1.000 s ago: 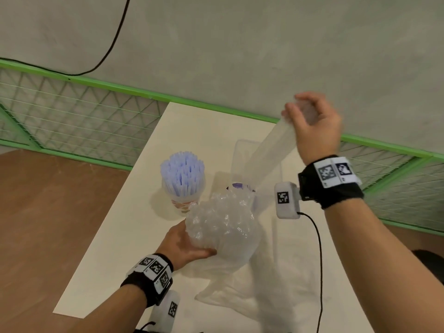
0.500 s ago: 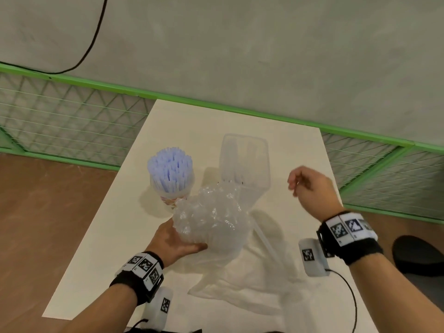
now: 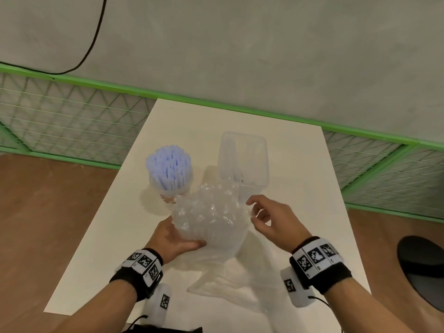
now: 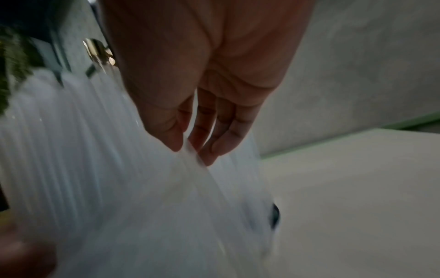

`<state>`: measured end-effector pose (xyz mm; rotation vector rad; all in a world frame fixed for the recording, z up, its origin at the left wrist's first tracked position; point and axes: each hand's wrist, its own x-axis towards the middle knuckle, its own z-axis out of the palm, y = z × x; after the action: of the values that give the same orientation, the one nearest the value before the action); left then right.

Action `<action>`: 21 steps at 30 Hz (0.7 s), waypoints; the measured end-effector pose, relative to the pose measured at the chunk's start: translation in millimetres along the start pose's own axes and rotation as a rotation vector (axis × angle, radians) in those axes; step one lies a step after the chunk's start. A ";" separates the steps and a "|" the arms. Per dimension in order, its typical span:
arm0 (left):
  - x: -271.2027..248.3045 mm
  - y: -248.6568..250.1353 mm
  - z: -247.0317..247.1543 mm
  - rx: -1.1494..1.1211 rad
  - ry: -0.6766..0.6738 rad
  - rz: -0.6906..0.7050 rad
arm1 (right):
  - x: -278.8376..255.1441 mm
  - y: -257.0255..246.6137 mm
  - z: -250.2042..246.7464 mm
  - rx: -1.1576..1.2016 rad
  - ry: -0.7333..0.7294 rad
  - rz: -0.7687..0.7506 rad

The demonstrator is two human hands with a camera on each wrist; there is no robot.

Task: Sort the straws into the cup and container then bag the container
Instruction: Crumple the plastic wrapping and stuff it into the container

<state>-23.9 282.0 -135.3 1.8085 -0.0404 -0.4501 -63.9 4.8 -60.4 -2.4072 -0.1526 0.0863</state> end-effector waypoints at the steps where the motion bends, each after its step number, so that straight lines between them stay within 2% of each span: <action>1: -0.1 0.2 0.2 -0.005 0.003 0.001 | 1.6 -11.8 -11.1 0.021 0.056 -0.050; 7: 0.6 0.1 -0.3 -0.026 -0.001 0.002 | 18.8 -104.2 -120.8 0.266 0.636 -0.399; 10: -0.6 2.1 0.4 -0.032 -0.009 0.008 | 38.7 -124.3 -150.7 0.272 0.805 -0.495; 13: -1.3 4.5 0.8 -0.055 -0.014 0.007 | 73.1 -110.3 -143.7 0.209 0.770 -0.422; 17: -2.0 5.6 0.4 -0.085 -0.027 0.000 | 103.6 -72.1 -110.9 -0.030 0.502 -0.204; 19: -2.2 5.1 0.0 -0.093 -0.028 0.000 | 101.5 -63.0 -98.2 -0.106 0.421 -0.176; 21: -2.2 5.5 -0.2 -0.100 -0.031 -0.004 | 90.3 -61.3 -86.5 -0.076 0.363 -0.210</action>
<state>-24.8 281.1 -129.5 1.7036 -0.0349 -0.4751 29.3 5.2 43.1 -2.4210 -0.2405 -0.4567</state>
